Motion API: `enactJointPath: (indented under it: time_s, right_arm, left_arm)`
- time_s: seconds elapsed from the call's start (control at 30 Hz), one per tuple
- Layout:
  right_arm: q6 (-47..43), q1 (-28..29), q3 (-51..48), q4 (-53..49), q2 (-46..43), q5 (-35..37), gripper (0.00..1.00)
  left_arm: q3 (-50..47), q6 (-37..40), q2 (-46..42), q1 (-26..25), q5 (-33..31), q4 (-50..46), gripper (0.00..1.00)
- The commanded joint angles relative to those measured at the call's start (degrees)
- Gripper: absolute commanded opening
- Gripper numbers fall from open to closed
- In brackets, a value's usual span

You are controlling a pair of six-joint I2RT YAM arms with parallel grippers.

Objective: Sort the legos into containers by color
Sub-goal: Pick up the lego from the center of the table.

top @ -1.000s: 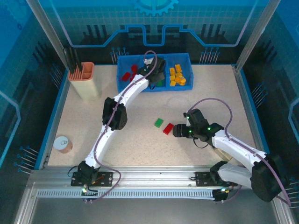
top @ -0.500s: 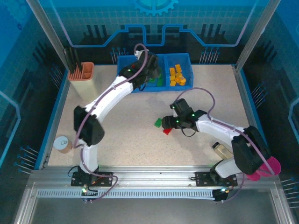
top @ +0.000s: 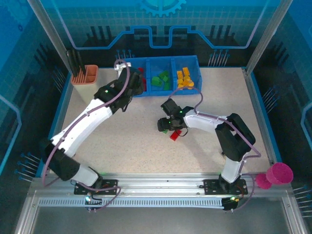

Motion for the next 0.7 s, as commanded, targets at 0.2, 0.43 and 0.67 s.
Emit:
enactJointPath:
  time_s: [0.2, 0.43, 0.67]
  right_arm:
    - [5.72, 1.84, 5.22, -3.79, 6.29, 2.6, 0.71]
    - [7.86, 1.9, 8.57, -4.47, 10.96, 2.86, 0.67]
    - [7.87, 2.8, 10.01, -5.55, 13.72, 2.46, 0.47]
  left_arm:
    - [-7.89, 4.15, -10.76, 0.3, -4.56, 2.28, 0.7]
    - [-9.48, 4.29, -11.32, 0.34, -2.66, 3.25, 0.7]
    - [-10.16, 5.11, -11.4, 0.28, -0.67, 3.16, 0.7]
